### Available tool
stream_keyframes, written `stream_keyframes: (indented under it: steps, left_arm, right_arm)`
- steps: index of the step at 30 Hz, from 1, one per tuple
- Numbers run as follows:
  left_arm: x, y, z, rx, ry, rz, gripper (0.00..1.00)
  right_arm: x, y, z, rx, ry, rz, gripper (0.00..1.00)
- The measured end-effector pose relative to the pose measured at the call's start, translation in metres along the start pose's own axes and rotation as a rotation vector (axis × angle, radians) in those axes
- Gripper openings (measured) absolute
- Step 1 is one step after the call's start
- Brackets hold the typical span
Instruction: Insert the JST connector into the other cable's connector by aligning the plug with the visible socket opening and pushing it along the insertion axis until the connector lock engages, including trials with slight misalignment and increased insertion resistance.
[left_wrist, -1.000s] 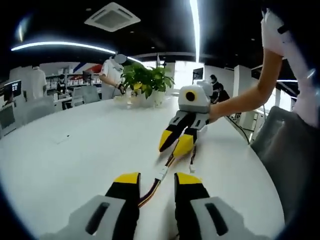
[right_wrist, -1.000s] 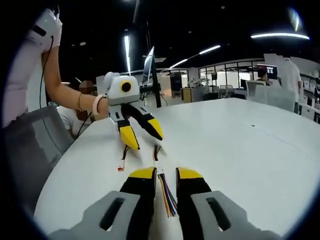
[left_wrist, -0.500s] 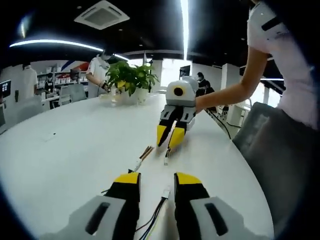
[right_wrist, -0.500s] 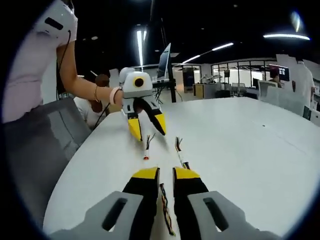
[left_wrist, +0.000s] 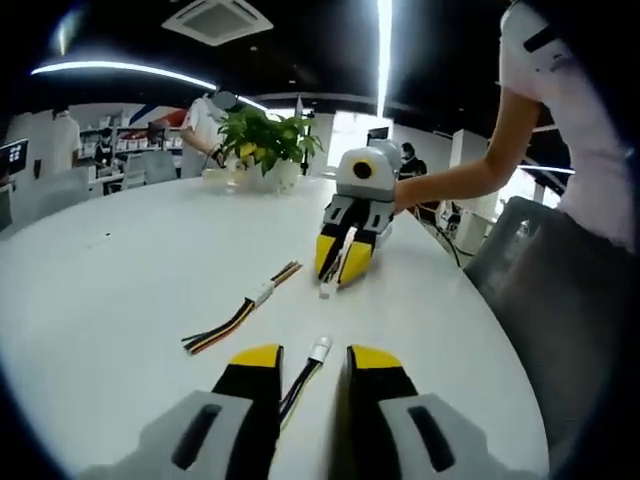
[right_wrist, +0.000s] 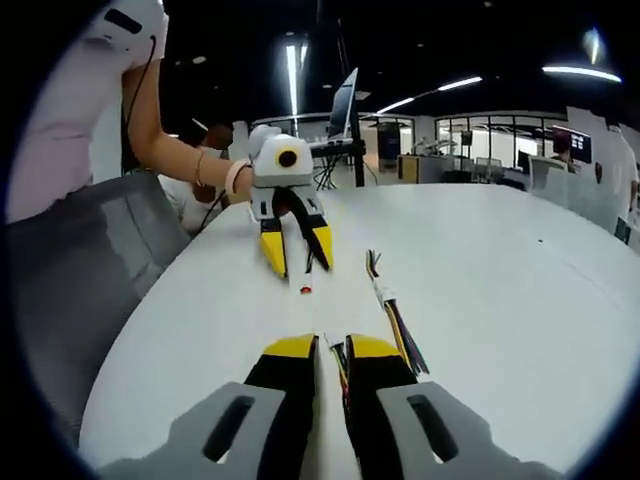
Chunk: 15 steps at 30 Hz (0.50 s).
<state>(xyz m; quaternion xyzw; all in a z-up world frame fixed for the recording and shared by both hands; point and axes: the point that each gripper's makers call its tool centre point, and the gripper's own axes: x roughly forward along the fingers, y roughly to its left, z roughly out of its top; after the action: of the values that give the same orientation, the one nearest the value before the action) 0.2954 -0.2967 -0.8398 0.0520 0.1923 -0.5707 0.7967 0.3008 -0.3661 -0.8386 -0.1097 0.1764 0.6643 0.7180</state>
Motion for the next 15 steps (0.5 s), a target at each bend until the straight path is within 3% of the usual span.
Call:
stream_keyframes:
  steps: [4,15]
  left_arm:
    - [0.0017,-0.0006,0.0001,-0.005,-0.012,0.006,0.19]
    - [0.0008,0.0028,-0.0014,0.043,-0.01,0.021,0.11]
  right_arm:
    - [0.0017,0.0003,-0.0069,-0.026,0.028,0.003,0.1]
    - [0.0063,-0.0019,-0.007,-0.061,0.029,-0.019,0.08]
